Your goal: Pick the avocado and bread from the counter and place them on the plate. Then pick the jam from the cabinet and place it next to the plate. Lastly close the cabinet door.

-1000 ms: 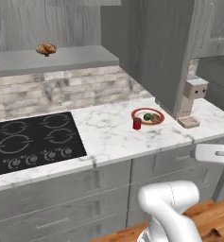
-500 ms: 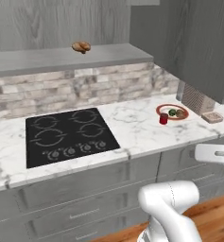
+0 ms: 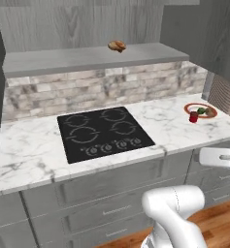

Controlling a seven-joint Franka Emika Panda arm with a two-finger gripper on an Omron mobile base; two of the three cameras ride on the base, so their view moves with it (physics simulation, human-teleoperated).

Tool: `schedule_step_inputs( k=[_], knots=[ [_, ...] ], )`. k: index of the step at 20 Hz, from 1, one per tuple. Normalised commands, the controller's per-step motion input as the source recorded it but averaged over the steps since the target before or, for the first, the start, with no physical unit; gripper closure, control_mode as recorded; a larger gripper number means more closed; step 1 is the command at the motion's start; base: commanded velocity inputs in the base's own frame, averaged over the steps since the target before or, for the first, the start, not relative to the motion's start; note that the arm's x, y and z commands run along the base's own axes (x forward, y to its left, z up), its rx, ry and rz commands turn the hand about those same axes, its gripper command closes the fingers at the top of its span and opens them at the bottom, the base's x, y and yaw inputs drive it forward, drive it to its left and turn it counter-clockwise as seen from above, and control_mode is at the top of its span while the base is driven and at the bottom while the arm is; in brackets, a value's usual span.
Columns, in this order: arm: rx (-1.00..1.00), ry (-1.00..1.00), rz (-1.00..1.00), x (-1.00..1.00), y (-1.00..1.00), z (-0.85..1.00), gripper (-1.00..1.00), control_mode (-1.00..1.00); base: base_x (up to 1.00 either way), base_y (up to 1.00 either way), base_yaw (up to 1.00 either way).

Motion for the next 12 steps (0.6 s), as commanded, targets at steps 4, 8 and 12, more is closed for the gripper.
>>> schedule_step_inputs(
  k=[4, 8, 12],
  knots=[
    [0.0, 0.0, 0.0, 0.0, 0.0, 0.0, -1.0, 1.0, 0.15, 0.53, 0.0],
    [0.0, 0.0, 0.0, 0.0, 0.0, 0.0, -1.0, 1.0, 0.24, 0.49, 0.0],
    [0.0, 0.0, 0.0, 0.0, 0.0, 0.0, -1.0, 1.0, 0.4, 0.4, 0.0]
  ],
)
